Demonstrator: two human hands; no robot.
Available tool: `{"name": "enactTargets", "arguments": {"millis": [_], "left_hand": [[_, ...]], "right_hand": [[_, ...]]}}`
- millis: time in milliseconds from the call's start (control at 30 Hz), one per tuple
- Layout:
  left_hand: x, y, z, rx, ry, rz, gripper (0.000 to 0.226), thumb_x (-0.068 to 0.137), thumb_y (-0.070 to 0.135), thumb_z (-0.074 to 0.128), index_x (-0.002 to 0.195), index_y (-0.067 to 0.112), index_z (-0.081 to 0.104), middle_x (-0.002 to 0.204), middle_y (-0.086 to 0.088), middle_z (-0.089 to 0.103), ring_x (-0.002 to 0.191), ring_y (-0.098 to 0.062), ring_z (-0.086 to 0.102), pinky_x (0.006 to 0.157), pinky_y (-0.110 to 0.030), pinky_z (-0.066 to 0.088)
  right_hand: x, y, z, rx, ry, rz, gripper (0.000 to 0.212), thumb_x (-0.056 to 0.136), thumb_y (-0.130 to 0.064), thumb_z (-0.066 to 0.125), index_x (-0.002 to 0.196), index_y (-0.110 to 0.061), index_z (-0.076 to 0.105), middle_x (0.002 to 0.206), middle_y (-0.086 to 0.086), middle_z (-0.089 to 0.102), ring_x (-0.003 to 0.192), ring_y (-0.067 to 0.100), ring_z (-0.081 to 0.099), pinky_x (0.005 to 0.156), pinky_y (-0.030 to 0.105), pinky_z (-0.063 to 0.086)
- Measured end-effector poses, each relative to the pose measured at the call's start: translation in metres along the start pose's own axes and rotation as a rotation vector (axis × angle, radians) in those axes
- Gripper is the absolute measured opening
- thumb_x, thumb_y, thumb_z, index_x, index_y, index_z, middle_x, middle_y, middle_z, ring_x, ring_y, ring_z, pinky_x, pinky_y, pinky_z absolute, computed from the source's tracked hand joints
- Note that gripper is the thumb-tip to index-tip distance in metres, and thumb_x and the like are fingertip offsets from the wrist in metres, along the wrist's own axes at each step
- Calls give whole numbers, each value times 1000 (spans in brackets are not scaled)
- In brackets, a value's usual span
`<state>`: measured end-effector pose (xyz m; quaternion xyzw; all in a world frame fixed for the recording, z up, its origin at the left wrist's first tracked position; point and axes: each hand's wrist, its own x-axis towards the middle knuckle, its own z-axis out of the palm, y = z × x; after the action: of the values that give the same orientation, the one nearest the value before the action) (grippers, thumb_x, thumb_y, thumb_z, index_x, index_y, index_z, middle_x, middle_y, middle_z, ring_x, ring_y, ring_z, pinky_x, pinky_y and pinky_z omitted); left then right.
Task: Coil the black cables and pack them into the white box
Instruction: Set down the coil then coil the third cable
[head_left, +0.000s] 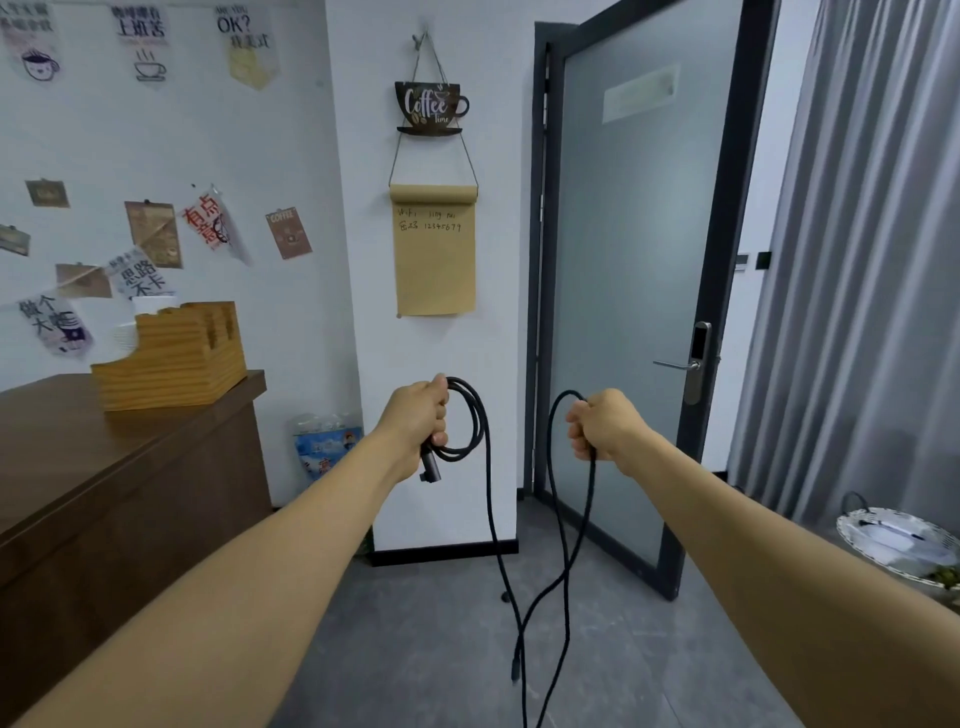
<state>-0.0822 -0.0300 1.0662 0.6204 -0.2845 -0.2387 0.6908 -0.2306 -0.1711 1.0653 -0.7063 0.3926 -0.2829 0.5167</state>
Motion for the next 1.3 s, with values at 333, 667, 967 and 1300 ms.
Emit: {"name": "enactTargets", "arguments": {"millis": [333, 667, 967, 1300], "left_hand": [[-4, 18, -4, -49, -121, 43, 35, 102, 28, 39, 70, 13, 40, 42, 11, 23, 35, -5, 21, 36, -16, 26], [2, 26, 2, -269, -114, 25, 36, 103, 27, 38, 70, 13, 39, 40, 11, 22, 32, -4, 19, 33, -15, 23], [20, 27, -40, -390, 271, 29, 36, 101, 24, 39, 67, 13, 40, 36, 11, 24, 28, -5, 17, 31, -16, 15], [30, 30, -59, -115, 440, 185, 36, 101, 28, 35, 68, 15, 40, 59, 1, 31, 47, -12, 26, 43, -21, 26]], "right_hand": [[17, 13, 2, -585, 80, -129, 24, 91, 3, 43, 100, 7, 64, 89, 19, 60, 75, 26, 54, 64, 34, 49], [-18, -3, 53, 18, -395, -177, 9, 91, -4, 51, 87, -8, 58, 71, 4, 51, 64, 16, 50, 69, 24, 48], [-4, 28, 41, -137, -205, -189, 22, 97, -26, 49, 80, -12, 56, 65, 0, 44, 57, 12, 39, 54, 22, 38], [-4, 4, 59, -573, -41, -459, 14, 90, -14, 56, 82, -10, 67, 85, 9, 68, 76, 28, 64, 74, 40, 57]]}}
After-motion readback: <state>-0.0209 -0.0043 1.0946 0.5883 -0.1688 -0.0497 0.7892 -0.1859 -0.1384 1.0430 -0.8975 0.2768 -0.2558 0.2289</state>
